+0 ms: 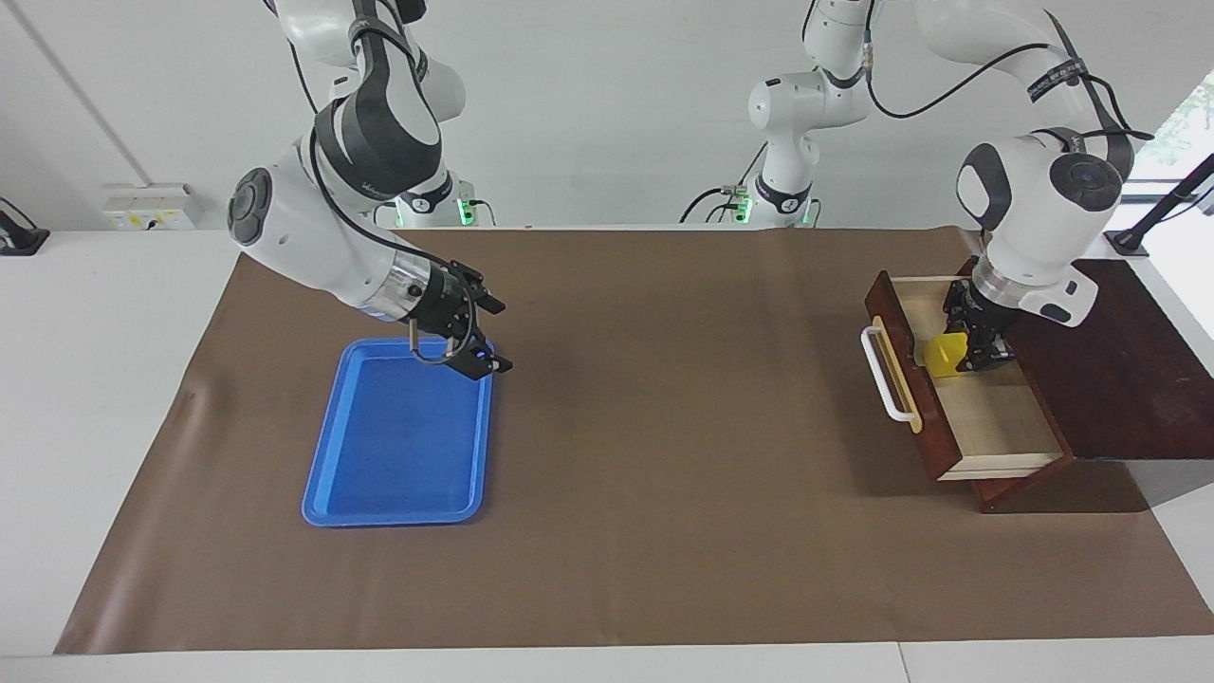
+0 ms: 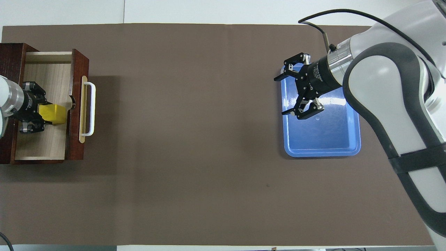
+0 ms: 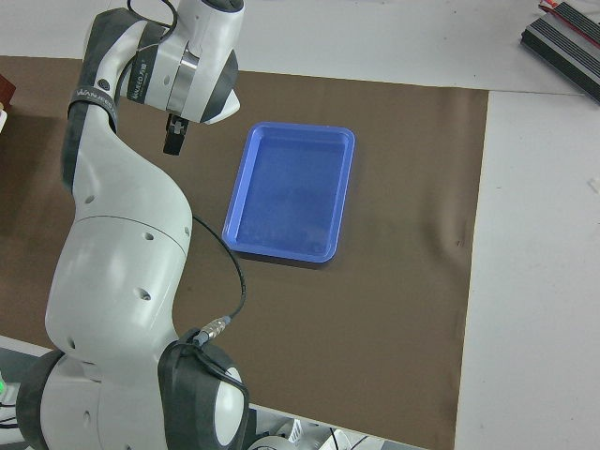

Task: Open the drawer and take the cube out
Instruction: 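Grasp the yellow cube with the left gripper while the right gripper approaches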

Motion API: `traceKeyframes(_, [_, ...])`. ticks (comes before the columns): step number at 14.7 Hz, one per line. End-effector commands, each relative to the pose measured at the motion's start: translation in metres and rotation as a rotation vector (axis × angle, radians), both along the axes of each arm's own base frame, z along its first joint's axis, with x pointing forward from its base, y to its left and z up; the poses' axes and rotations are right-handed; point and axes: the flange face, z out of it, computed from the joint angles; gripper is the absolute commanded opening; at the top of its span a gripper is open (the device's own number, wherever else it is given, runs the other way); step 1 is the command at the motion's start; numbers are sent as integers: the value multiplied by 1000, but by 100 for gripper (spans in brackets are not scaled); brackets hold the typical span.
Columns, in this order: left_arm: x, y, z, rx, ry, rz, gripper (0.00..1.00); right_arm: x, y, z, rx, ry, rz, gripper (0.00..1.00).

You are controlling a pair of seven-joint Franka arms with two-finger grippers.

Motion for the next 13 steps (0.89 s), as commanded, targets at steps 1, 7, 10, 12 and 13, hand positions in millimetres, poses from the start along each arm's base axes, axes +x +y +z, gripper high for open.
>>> traceKeyframes(1, [-2,-3,8,7,-33,7,0,-4,2,-1,14,-17,-29,100])
traceKeyframes(7, [14,-16,82,-29,-77,19,0,-5,-11,-7,17,-5,-46,100])
traceKeyframes(10, [20,-31,127,-101,-107,24,0,-5,-3,-11,22,-47,5,100])
traceKeyframes(12, [21,-53,143,-161,-111,22,0,-2,-1,-17,25,-43,7,100])
traceKeyframes(13, [23,-86,141,-163,-99,2,0,0,-2,-22,24,-38,7,100])
